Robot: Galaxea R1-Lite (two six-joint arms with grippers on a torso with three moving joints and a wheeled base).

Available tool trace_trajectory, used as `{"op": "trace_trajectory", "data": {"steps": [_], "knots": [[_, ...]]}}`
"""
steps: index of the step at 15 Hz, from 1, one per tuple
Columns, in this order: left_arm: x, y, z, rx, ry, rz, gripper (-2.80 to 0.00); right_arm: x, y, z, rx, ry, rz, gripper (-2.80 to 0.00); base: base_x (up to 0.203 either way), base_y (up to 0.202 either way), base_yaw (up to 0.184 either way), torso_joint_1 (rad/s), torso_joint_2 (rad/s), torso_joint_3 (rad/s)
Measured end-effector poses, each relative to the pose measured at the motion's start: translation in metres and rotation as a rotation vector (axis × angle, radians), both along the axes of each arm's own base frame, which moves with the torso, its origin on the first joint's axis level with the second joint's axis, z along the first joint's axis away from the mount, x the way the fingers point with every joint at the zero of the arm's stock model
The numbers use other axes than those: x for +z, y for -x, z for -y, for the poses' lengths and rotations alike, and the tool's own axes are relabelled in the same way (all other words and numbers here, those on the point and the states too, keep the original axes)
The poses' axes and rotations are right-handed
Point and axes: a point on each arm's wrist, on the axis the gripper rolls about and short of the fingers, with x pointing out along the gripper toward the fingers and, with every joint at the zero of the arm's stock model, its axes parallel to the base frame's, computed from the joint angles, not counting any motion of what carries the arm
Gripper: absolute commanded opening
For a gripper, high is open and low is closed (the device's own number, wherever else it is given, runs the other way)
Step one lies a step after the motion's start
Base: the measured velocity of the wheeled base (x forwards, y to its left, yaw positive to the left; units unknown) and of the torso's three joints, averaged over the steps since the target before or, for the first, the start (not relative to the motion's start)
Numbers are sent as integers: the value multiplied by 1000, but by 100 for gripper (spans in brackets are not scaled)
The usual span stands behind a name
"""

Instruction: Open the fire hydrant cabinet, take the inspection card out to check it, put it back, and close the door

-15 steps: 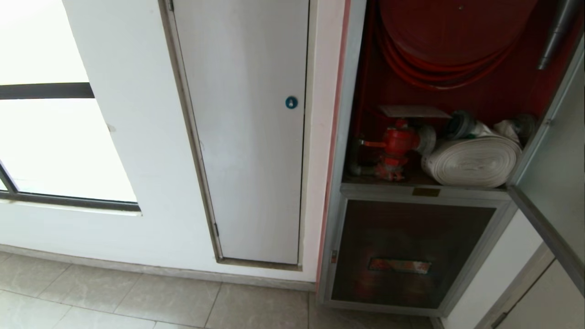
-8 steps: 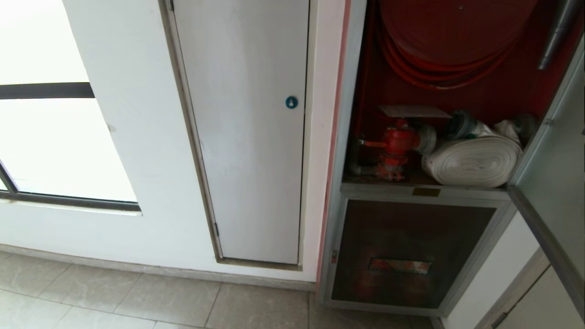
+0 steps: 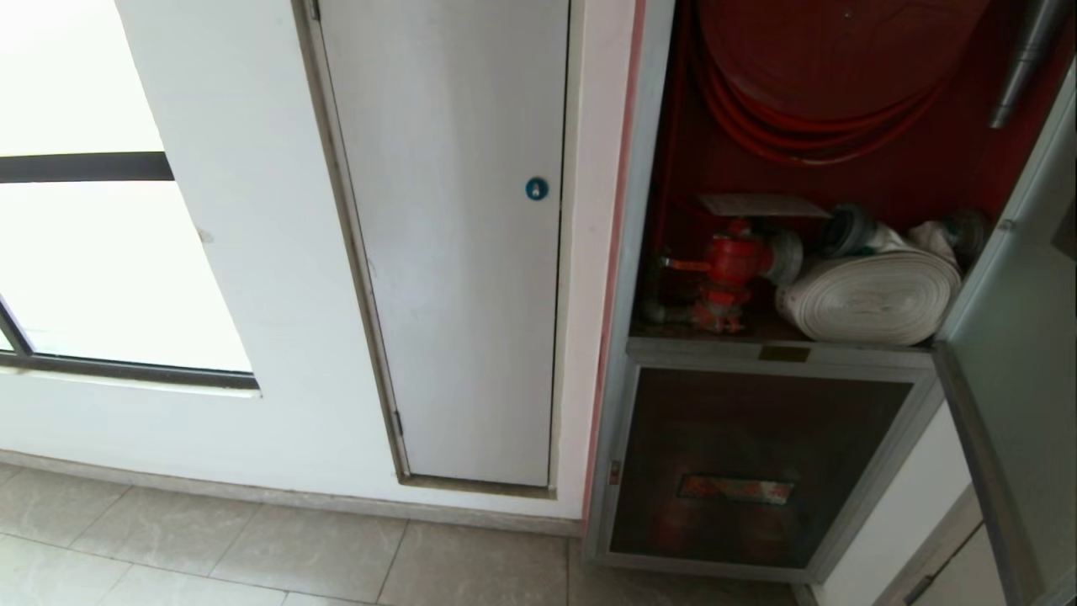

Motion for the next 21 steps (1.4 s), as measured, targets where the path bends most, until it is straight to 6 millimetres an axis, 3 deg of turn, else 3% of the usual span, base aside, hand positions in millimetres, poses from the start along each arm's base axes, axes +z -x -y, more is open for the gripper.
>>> {"op": "trace_trajectory", "data": {"steps": [6, 12, 16, 21], "knots": [[0, 0, 0, -1, 0, 0, -280, 0, -10, -22, 360, 7, -32, -280, 0, 0, 0, 0, 0, 0], [0, 0, 0, 0, 0, 0, -280, 12, -29, -21, 586, -17, -97, -280, 0, 0, 0, 0, 0, 0], [0, 0, 0, 0, 0, 0, -280, 17, -66, -19, 758, -43, -148, -280, 0, 0, 0, 0, 0, 0], [0, 0, 0, 0, 0, 0, -280, 24, -134, -25, 911, -73, -208, -280, 0, 0, 0, 0, 0, 0]]}}
